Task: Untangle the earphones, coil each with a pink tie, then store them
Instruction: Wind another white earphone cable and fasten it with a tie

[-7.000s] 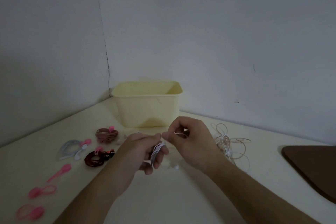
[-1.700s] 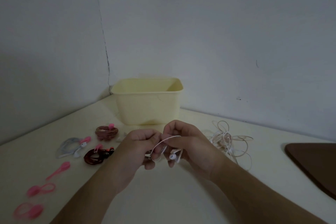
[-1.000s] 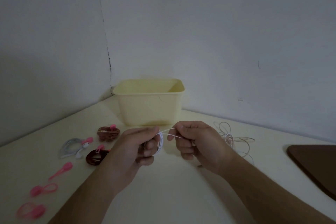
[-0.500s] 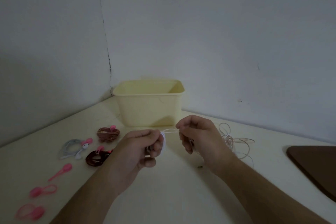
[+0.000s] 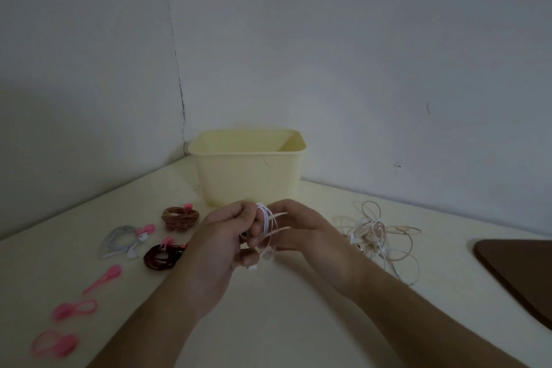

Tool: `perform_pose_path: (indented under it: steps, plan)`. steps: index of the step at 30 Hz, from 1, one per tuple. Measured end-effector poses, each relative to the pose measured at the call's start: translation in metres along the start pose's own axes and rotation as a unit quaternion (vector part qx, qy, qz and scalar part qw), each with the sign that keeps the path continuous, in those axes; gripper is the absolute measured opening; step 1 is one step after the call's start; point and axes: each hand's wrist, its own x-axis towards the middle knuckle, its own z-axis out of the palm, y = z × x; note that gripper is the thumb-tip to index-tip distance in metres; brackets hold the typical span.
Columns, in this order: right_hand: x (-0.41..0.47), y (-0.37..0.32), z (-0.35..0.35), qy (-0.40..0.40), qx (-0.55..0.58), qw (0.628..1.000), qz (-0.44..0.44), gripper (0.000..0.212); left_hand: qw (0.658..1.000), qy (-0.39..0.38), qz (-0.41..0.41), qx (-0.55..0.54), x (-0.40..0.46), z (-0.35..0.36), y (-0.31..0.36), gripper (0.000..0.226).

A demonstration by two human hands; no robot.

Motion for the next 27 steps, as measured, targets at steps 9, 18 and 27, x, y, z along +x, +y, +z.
perform_pose_path:
  steps: [9,18,27]
  plan:
    - [-0.002,-0.004,0.002,0.053,-0.030,0.996,-0.067,0.035,0.999,-0.004,-0.009,0.039,0.001,0.000,-0.004,0.027]
    - [-0.001,0.003,0.003,0.047,-0.043,0.994,-0.086,0.020,0.997,0.000,-0.012,0.071,0.002,0.000,-0.002,0.034]
    - [0.000,0.007,0.006,0.075,-0.068,0.992,-0.077,0.015,0.996,0.030,0.000,0.088,0.000,0.005,-0.003,0.037]
